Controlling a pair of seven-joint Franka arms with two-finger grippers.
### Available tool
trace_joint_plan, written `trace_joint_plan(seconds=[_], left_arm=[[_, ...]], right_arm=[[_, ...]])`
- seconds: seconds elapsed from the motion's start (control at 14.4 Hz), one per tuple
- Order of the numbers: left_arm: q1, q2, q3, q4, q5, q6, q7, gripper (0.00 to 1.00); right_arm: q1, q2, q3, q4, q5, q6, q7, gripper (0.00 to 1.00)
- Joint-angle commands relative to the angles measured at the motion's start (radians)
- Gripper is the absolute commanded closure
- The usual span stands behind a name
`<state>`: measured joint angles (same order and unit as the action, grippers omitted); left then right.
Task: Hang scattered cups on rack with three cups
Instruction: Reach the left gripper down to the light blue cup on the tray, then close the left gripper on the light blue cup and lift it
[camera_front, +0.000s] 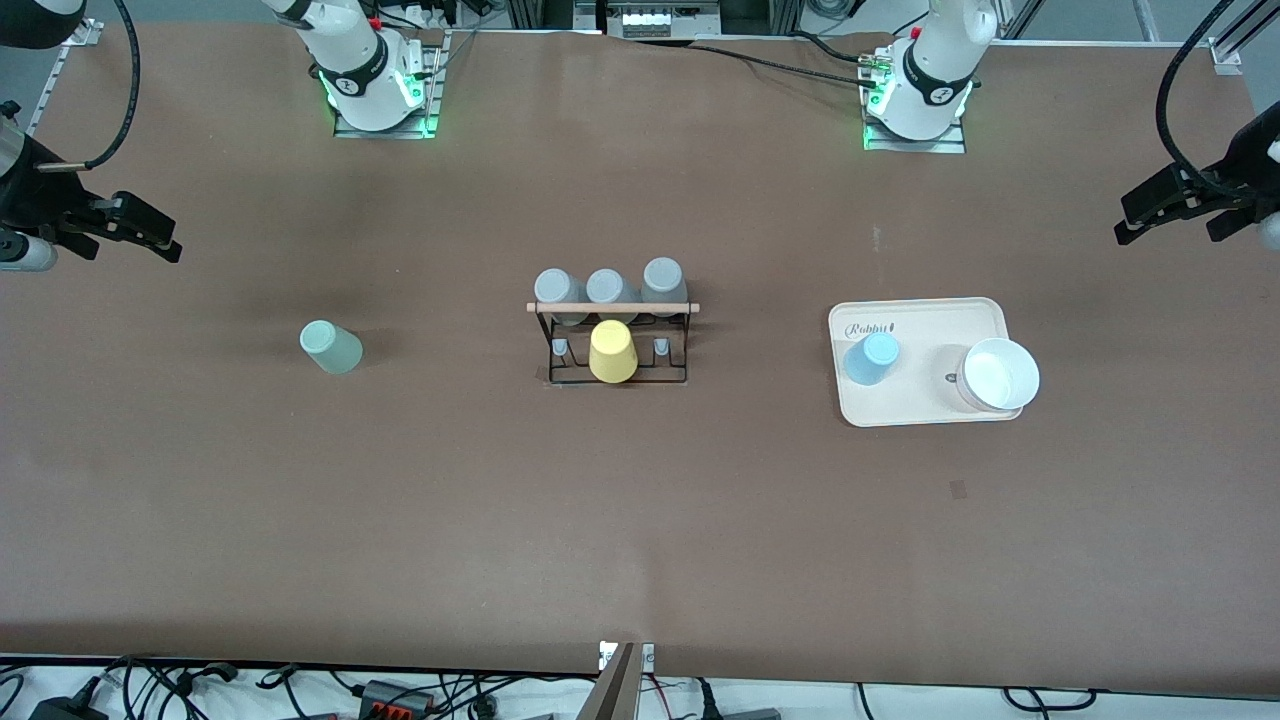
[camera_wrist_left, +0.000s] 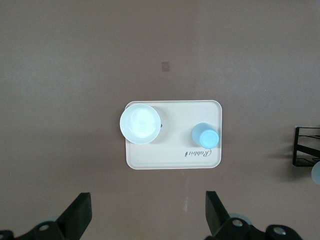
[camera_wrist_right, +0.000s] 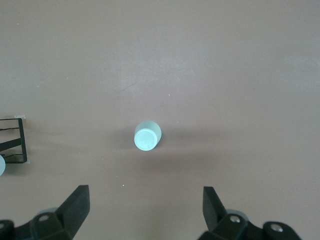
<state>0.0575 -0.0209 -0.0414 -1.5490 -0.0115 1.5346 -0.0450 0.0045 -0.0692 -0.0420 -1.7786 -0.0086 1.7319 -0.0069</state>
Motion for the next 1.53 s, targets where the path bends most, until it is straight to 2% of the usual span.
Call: trace_joint_plan(seconds=[0.0,0.21,0.42,0.56,0.69,0.83,1.11,1.25,1.46], left_arm=[[0.001,-0.017,0.000,-0.019,-0.011,-0.005,0.016,0.00],[-0.002,0.027,0.000,-0.007,-0.018,-0.046,0.007,0.00],[-0.016,0.050,-0.005,-0.049,-0.025,-0.056,-0.030,0.00],[-0.024,0.064,-0.035,-0.150,-0.039,0.055,-0.050,0.00],[-0.022,0.065,-0.070,-0.294,-0.038,0.242,-0.117,0.00],[-0.024,0.097,-0.112,-0.396,-0.038,0.413,-0.195,0.00],[-0.024,0.260,-0.162,-0.448,-0.035,0.629,-0.298,0.00],[-0.048,0.294,-0.167,-0.517,-0.031,0.760,-0.331,0.00],[-0.065,0.311,-0.167,-0.603,-0.030,0.878,-0.351,0.00]], right_arm=[[0.002,-0.015,-0.001,0.001,-0.011,-0.017,-0.013,0.00],[0.002,-0.014,-0.001,0.002,-0.011,-0.014,-0.012,0.00],[0.000,-0.014,-0.002,0.004,-0.011,-0.017,-0.012,0.00],[0.002,-0.014,-0.002,0.004,-0.011,-0.018,-0.012,0.00],[0.002,-0.012,-0.002,0.004,-0.011,-0.018,-0.012,0.00],[0.002,-0.003,-0.002,0.004,-0.011,-0.020,-0.001,0.00],[0.002,-0.003,-0.002,0.005,-0.011,-0.025,-0.010,0.00],[0.003,-0.003,-0.001,0.005,-0.011,-0.025,-0.010,0.00],[0.003,-0.003,-0.001,0.005,-0.011,-0.025,-0.010,0.00]])
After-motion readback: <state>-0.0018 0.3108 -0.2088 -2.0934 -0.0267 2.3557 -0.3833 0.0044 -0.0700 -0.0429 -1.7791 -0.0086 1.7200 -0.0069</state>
